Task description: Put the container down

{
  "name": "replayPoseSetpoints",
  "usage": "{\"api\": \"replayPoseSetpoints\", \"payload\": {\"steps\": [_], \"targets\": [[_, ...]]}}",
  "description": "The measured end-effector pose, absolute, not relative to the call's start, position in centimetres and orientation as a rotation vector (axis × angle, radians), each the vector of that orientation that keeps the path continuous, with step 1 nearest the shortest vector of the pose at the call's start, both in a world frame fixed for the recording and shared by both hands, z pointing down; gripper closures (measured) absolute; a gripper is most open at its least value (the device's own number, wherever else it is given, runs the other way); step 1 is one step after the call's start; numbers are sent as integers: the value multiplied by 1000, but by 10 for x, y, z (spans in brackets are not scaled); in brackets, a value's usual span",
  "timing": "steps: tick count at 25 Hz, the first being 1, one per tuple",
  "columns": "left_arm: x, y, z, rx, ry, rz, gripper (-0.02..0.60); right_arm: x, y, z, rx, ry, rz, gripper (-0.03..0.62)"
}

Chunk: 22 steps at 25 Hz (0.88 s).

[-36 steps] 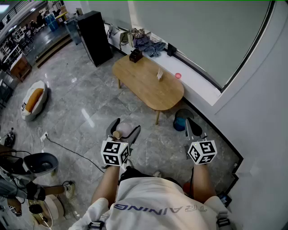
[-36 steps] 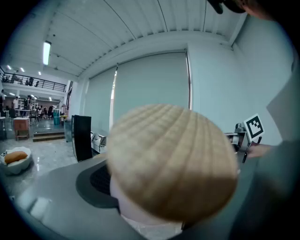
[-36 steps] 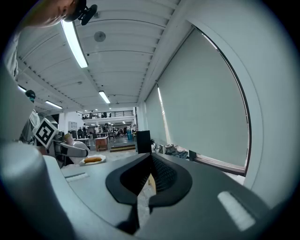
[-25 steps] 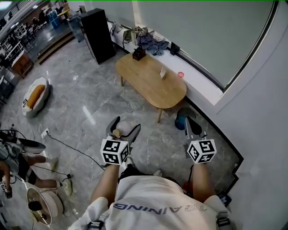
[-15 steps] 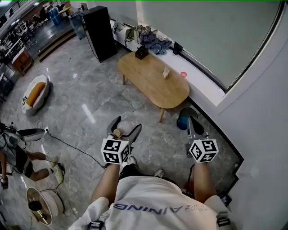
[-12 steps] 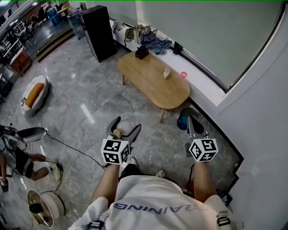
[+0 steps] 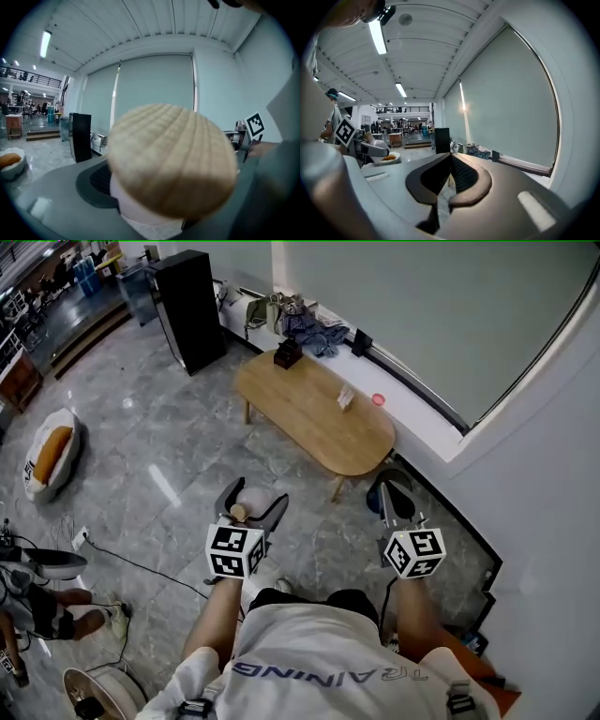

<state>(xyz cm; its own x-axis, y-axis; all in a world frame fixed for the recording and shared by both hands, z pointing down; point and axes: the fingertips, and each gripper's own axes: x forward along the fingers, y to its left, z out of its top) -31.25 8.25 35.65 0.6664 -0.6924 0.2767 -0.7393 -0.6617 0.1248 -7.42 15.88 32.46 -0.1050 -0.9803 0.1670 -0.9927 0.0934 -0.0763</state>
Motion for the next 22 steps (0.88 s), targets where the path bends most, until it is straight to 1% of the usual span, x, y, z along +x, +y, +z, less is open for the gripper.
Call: {"api": "replayPoseSetpoints", "payload": {"steps": [5,13,17,22], "targets": [[-319,55,359,2662,-1116,306,167,-87,135,329,2057,-2249,260,579],[-300,0,370,2665,-1111,329,167,-68,76,345,2060,-2257,299,579],[-280,-47,369,2649,-1135,353,167,-45,24,348,2045,-2281,323,580],[-234,-98,367,2643,-1152,377,167,11,-30,353,2058,-2282,358,579]]}}
